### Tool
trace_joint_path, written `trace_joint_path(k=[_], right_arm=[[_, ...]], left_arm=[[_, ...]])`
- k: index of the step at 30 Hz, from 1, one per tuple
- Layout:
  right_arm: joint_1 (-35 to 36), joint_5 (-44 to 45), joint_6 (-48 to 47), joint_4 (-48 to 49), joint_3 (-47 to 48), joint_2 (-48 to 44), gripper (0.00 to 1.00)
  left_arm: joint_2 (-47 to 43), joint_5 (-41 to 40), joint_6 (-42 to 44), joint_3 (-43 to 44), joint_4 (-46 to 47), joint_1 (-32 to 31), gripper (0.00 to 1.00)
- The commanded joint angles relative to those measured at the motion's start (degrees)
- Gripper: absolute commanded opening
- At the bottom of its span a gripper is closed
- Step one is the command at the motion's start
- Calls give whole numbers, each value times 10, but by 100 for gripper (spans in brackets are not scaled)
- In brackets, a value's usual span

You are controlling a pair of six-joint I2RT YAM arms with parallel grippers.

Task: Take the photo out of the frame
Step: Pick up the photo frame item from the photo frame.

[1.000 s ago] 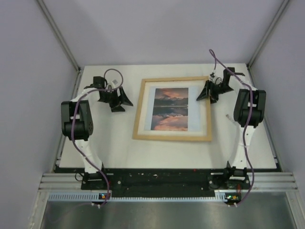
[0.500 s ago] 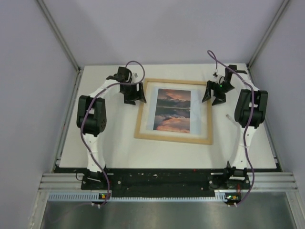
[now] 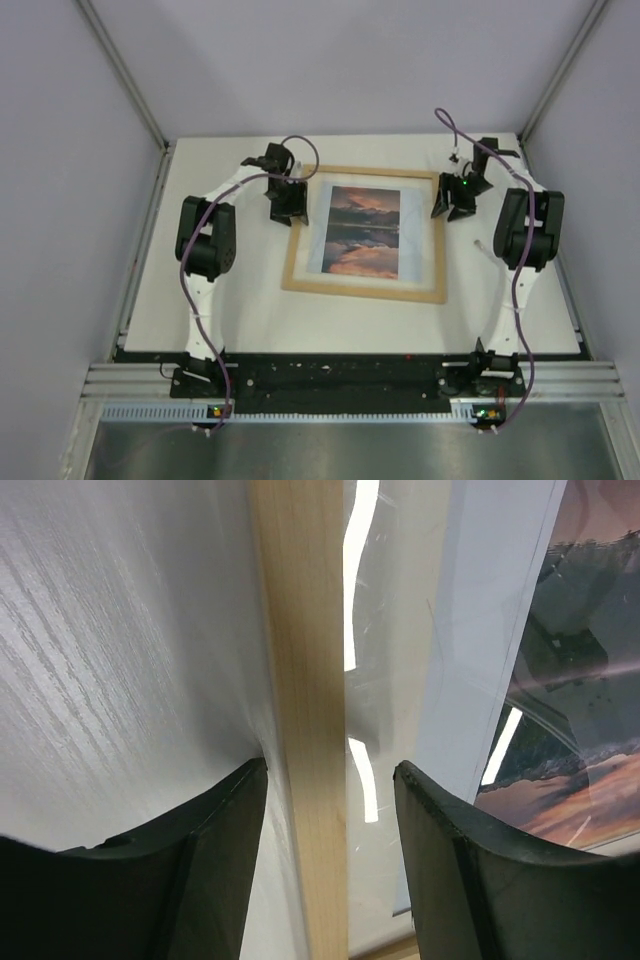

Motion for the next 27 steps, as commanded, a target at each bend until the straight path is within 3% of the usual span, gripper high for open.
trace_joint_path(k=[1, 5, 8, 11, 12, 14, 27], right_arm=[[31, 57, 2, 42, -43, -21, 58], [67, 117, 0, 77, -78, -38, 49], [80, 144, -2, 91, -95, -41, 30], [80, 156, 0, 104, -106, -45, 2], [81, 159, 1, 107, -112, -47, 0], [81, 158, 3, 111, -118, -57, 0], [107, 133, 22, 68, -42, -195, 0]], left_arm=[[19, -16, 9, -2, -21, -3, 57], [17, -21, 12, -9, -21, -5, 50], [20, -34, 13, -18, -21, -8, 40], [23, -44, 16, -23, -21, -11, 28], [23, -48, 17, -21, -22, -13, 22], [24, -48, 21, -15, -27, -16, 1], [-108, -11, 63, 76, -100, -15, 0]])
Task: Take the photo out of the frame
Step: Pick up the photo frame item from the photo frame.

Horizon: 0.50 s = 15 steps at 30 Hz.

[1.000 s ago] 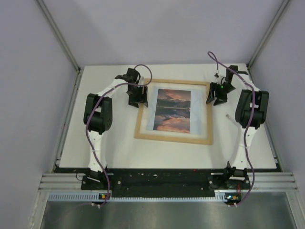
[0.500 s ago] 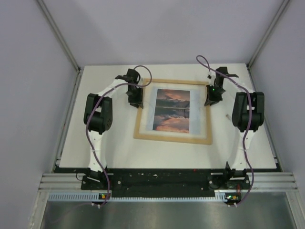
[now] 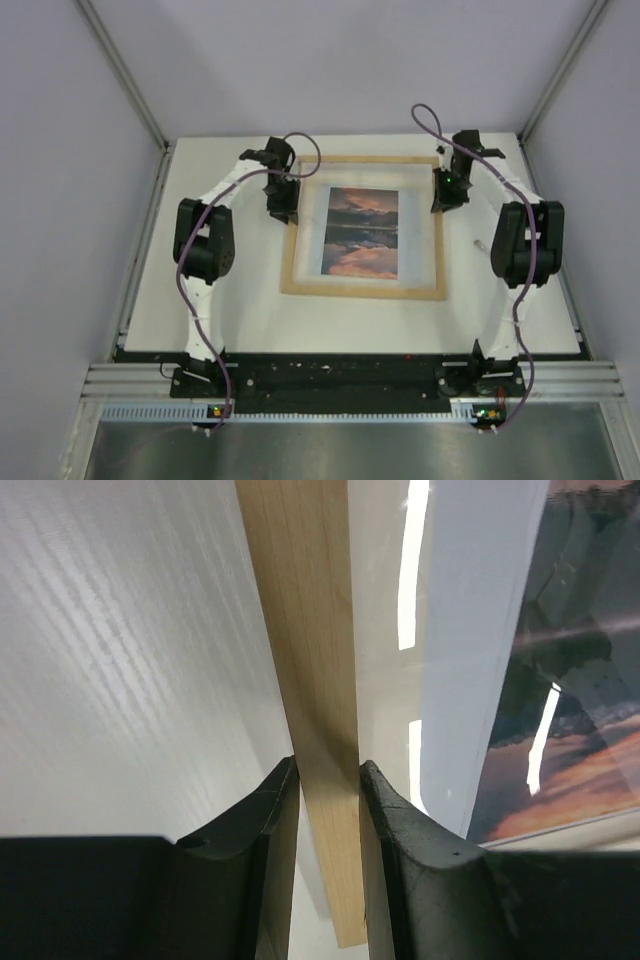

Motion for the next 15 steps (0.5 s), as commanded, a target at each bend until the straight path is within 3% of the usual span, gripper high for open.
trace_joint_path(k=[1, 9, 15], right_arm=[[31, -26, -11, -12, 60, -91, 0], [90, -53, 31, -24, 89, -67, 0], [190, -80, 66, -32, 178, 32, 0]], left_arm=[[-111, 35, 37, 48, -29, -3, 0], [-190, -7, 48, 22, -60, 40, 0], [-211, -19, 81, 15, -89, 166, 0]])
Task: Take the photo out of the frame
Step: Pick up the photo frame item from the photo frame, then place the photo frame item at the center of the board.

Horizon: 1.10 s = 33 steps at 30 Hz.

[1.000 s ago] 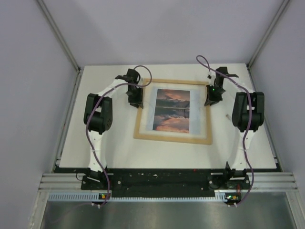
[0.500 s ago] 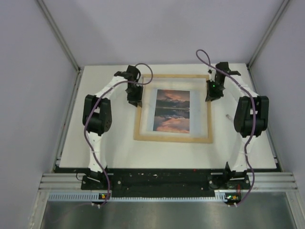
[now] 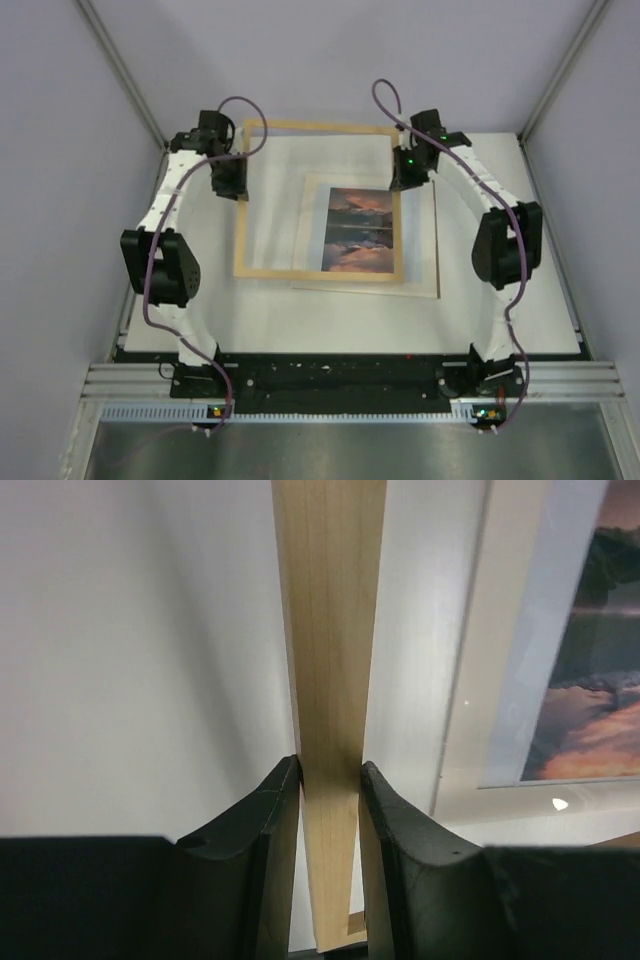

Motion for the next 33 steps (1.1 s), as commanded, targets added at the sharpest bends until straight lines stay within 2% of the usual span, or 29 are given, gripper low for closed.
trace_joint_path(k=[1, 6, 10, 17, 21, 25, 27, 33], right_arm=[[106, -74, 18, -11, 90, 85, 0], [192, -93, 43, -24, 220, 193, 0], [254, -101, 53, -22, 292, 269, 0], [280, -138, 65, 7, 365, 326, 1], [278, -152, 43, 6, 356, 320, 43], [263, -157, 13, 5, 305, 283, 72], [253, -154, -13, 5, 272, 248, 77], [200, -149, -59, 7, 138, 139, 78]], left_arm=[[-30, 19, 38, -1, -5, 98, 0], [-27, -7, 89, -32, -2, 191, 0], [-3, -36, 119, -21, -5, 236, 0], [60, -53, 141, 0, 12, 281, 0], [90, -73, 134, -4, 29, 290, 0], [109, -83, 129, -18, 50, 295, 0], [116, -92, 129, -22, 63, 299, 0], [126, -121, 127, -26, 80, 305, 0]])
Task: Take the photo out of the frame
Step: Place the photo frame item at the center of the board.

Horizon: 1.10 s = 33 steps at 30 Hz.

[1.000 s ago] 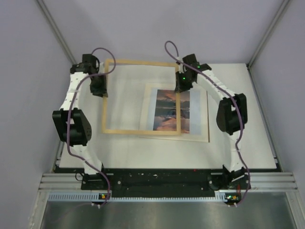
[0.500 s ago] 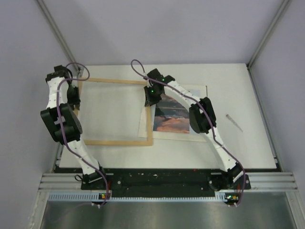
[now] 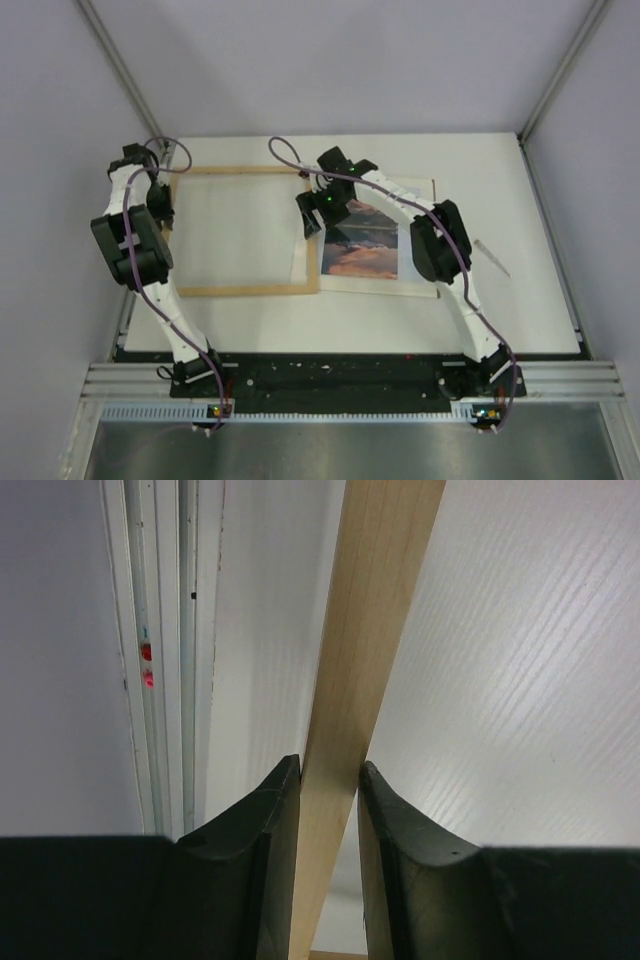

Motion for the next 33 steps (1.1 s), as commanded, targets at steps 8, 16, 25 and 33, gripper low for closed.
trace_joint_path(k=[8, 16, 25, 33], right_arm=[[-123, -32, -94, 13, -188, -235, 79], [-210, -41, -107, 29, -309, -295, 79], [-394, -123, -67, 68, -397, -304, 79], [-463, -219, -32, 106, -415, -274, 78]], left_arm=[[10, -25, -10, -5, 54, 14, 4], [15, -17, 6, 3, 63, 12, 50], [-34, 23, 7, 5, 46, 3, 68], [-141, 85, 38, 4, 50, -147, 68]])
